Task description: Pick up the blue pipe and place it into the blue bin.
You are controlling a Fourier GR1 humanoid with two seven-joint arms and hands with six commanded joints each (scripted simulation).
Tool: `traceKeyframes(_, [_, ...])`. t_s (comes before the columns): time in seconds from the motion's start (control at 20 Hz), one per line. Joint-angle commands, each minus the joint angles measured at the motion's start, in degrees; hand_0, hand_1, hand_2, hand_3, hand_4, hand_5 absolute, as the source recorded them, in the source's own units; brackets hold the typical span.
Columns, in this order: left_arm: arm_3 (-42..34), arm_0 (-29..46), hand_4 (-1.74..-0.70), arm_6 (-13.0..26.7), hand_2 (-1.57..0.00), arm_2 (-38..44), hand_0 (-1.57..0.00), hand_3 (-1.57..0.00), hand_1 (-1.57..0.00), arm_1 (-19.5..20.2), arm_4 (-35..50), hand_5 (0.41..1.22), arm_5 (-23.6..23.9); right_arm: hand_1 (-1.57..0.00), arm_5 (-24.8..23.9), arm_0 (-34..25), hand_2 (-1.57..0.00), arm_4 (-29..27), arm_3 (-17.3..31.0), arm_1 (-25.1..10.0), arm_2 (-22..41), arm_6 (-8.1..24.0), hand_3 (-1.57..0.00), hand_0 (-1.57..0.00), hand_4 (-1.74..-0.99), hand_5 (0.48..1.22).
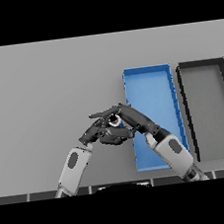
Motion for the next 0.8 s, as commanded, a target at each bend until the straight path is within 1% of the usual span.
traceKeyframes(0.0, [-0.5, 0.3, -0.96, 0.4, -0.06, -0.1, -0.06, -0.05, -0.06, 0.3, -0.2, 0.538, 0.1, -1.57, -0.2, 0.2, -1.57, -0.1, 0.1, 0.0, 0.1, -0.2, -1.57, -1.57, -1.741, 1.220])
traceKeyframes(0.05, [0.3, 0.2, -0.95, -0.1, -0.04, -0.2, -0.05, -0.04, -0.05, 0.3, -0.9, 0.513, 0.5, -1.57, -0.7, 0.1, -1.57, -0.1, 0.1, 0.5, 0.0, -0.8, -1.57, -1.57, -1.741, 1.220])
traceKeyframes(0.1, [0.4, 0.2, -0.94, 0.0, -0.04, 0.1, -0.04, -0.03, -0.04, 0.7, -1.1, 0.495, 0.6, -1.57, -0.6, -0.3, -1.57, -1.8, 0.9, 1.1, -0.6, -0.6, -1.57, -1.57, -1.741, 1.220])
traceKeyframes(0.15, [-0.2, 0.8, -0.93, -0.4, -0.03, -0.3, -0.03, -0.03, -0.03, 0.7, -1.1, 0.484, 0.5, -1.57, -1.3, -1.0, -1.57, -4.2, 0.4, 1.8, -1.4, 0.7, -1.57, -1.57, -1.741, 1.220])
traceKeyframes(0.2, [0.4, 0.7, -0.92, 0.4, -0.02, -0.4, -0.03, -0.02, -0.02, 0.2, -1.5, 0.482, 0.8, -1.57, -1.4, -2.1, -1.57, -5.6, 0.0, 1.8, -2.2, 1.6, -1.57, -1.57, -1.741, 1.221])
traceKeyframes(0.25, [-0.1, 1.0, -0.92, 0.5, -0.02, -0.6, -0.02, -0.02, -0.02, 0.3, -1.3, 0.474, 0.6, -1.57, -2.4, -2.6, -1.57, -7.9, -1.0, 1.9, -3.1, 3.4, -1.57, -1.57, -1.741, 1.221])
traceKeyframes(0.3, [0.6, 0.4, -0.91, 1.1, -0.01, -0.3, -0.02, -0.01, -0.01, 0.4, -1.3, 0.470, 0.5, -1.57, -3.7, -4.4, -1.57, -10.4, -2.3, 1.9, -4.6, 5.1, -1.57, -1.57, -1.741, 1.221])
traceKeyframes(0.35, [0.4, 0.2, -0.91, 1.4, -0.01, -0.2, -0.01, -0.01, -0.01, 0.2, -1.3, 0.464, 0.7, -1.57, -4.1, -6.3, -1.57, -12.1, -2.2, 1.3, -5.7, 6.4, -1.57, -1.57, -1.741, 1.221])
traceKeyframes(0.4, [0.5, 0.6, -0.91, 0.8, -0.01, -0.3, -0.01, -0.01, -0.01, 0.5, -1.5, 0.456, 0.7, -1.57, -5.0, -8.7, -1.57, -14.5, -2.7, 1.0, -7.3, 7.9, -1.57, -1.57, -1.741, 1.221])
traceKeyframes(0.45, [0.6, 0.6, -0.91, 1.1, -0.01, -0.5, -0.01, -0.01, -0.01, 0.2, -1.6, 0.450, 0.6, -1.57, -5.8, -11.4, -1.57, -16.8, -2.9, 0.2, -8.9, 9.4, -1.57, -1.57, -1.741, 1.221])
traceKeyframes(0.5, [1.0, 0.2, -0.91, 1.2, -0.01, -0.4, -0.01, 0.00, -0.01, 0.0, -1.7, 0.445, 0.8, -1.57, -5.9, -14.5, -1.57, -19.6, -2.6, -1.2, -11.3, 10.0, -1.57, -1.57, -1.741, 1.221])
traceKeyframes(0.55, [0.4, 0.4, -0.91, 1.2, 0.00, -0.3, 0.00, 0.00, 0.00, 0.2, -1.1, 0.441, 0.4, -1.57, -5.6, -17.1, -1.57, -21.6, -1.6, -2.4, -13.2, 9.7, -1.57, -1.57, -1.741, 1.221])
traceKeyframes(0.6, [0.4, 0.1, -0.91, 1.8, 0.00, 0.4, 0.00, 0.00, 0.00, 0.9, -0.4, 0.437, -0.2, -1.57, -6.7, -20.2, -1.57, -23.8, -0.8, -3.5, -15.5, 10.1, -1.57, -1.57, -1.741, 1.221])
traceKeyframes(0.65, [0.4, 0.4, -0.91, 2.0, 0.00, 0.2, 0.00, 0.00, 0.00, 0.7, -0.7, 0.435, 0.0, -1.57, -8.1, -22.3, -1.57, -23.4, 0.2, -5.2, -17.5, 9.6, -1.57, -1.57, -1.741, 1.221])
traceKeyframes(0.7, [0.1, 0.2, -0.90, 2.8, 0.00, 0.1, 0.00, 0.00, 0.00, 0.2, -0.8, 0.433, 0.4, -1.57, -9.3, -23.8, -1.57, -22.9, 1.7, -7.2, -20.2, 8.4, -1.57, -1.57, -1.741, 1.221])
traceKeyframes(0.75, [-0.1, 0.4, -0.90, 2.9, 0.00, -0.1, 0.00, 0.00, 0.00, 0.3, -0.9, 0.432, 0.3, -1.57, -10.8, -24.9, -1.57, -22.3, 2.0, -8.9, -21.4, 9.2, -1.57, -1.57, -1.741, 1.221])
